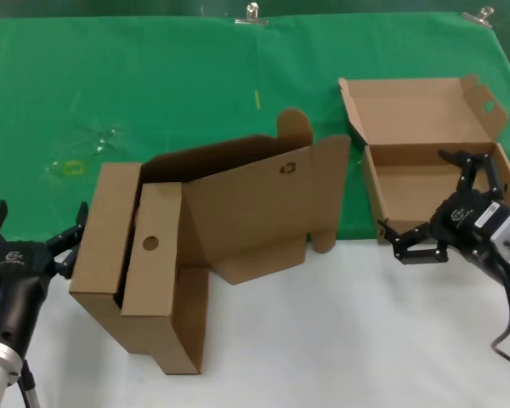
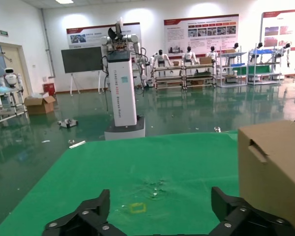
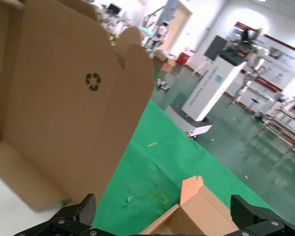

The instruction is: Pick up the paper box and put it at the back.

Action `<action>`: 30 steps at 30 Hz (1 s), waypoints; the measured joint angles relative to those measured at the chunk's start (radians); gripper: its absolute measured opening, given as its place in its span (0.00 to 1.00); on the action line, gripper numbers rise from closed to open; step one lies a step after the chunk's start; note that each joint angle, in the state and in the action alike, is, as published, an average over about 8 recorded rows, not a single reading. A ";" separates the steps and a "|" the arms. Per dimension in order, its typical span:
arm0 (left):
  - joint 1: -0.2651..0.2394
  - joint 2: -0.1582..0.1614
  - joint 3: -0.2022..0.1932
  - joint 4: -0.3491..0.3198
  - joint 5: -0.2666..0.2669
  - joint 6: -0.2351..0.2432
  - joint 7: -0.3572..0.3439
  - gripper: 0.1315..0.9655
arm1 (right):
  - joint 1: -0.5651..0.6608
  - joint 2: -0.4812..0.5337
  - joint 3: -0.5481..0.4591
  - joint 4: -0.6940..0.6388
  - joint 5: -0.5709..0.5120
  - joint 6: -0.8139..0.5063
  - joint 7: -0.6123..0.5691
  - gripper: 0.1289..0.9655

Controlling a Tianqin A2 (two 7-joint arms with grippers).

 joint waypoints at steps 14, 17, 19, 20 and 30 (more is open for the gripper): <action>0.000 0.000 0.000 0.000 0.000 0.000 0.000 0.87 | -0.057 -0.105 0.022 0.025 0.043 0.143 0.061 1.00; 0.000 0.000 0.000 0.000 0.000 0.000 0.000 0.90 | -0.069 -0.127 0.027 0.031 0.052 0.173 0.074 1.00; 0.000 0.000 0.000 0.000 0.000 0.000 0.000 0.93 | -0.078 -0.142 0.030 0.035 0.058 0.194 0.083 1.00; 0.000 0.000 0.000 0.000 0.000 0.000 0.000 0.94 | -0.082 -0.150 0.031 0.036 0.061 0.203 0.087 1.00; 0.000 0.000 0.000 0.000 0.000 0.000 0.000 0.99 | -0.123 -0.225 0.047 0.054 0.091 0.305 0.130 1.00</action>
